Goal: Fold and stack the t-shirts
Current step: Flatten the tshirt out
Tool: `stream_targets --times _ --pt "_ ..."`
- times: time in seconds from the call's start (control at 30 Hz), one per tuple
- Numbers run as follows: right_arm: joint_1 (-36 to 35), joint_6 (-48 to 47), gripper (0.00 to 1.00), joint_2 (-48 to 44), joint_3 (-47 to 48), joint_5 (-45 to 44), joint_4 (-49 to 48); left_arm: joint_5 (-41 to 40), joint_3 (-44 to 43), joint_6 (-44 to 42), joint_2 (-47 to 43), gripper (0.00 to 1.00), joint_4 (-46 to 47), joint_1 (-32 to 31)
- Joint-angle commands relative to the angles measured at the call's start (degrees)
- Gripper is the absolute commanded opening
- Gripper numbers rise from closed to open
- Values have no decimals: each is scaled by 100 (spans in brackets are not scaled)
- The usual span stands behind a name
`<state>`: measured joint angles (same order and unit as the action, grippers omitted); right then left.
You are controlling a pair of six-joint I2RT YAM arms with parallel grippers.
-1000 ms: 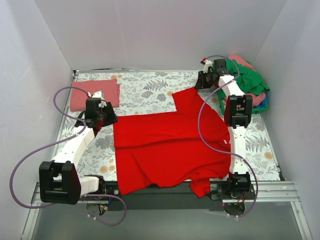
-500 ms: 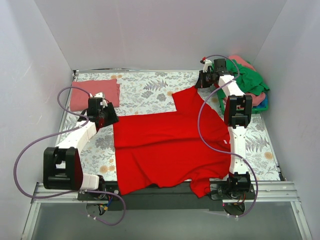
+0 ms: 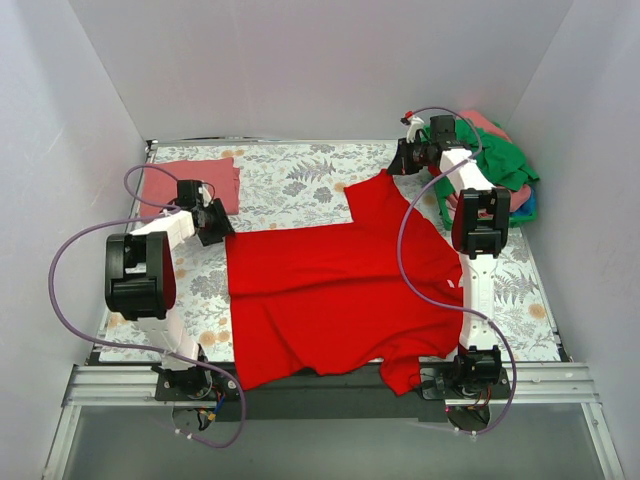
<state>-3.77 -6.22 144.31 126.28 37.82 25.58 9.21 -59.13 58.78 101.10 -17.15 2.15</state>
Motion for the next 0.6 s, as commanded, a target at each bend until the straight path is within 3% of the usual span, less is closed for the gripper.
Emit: stream_targets --times 0.0,0.2,0.43,0.47,0.57 --pt "-19 -72 1 -518 -138 243 -150 204 -326 -122 251 43 -210 22" --pt "-18 -108 1 -650 -279 269 -150 414 -388 -183 524 33 -421 31" --pt "-36 -143 1 -922 -586 296 -141 520 -327 -183 586 10 -562 39" --pt "-53 -160 1 -1027 -648 304 -141 546 -318 -183 552 1 -562 22" --pt "-71 -283 1 -1229 -990 313 -89 626 -318 -166 429 0 -492 31"
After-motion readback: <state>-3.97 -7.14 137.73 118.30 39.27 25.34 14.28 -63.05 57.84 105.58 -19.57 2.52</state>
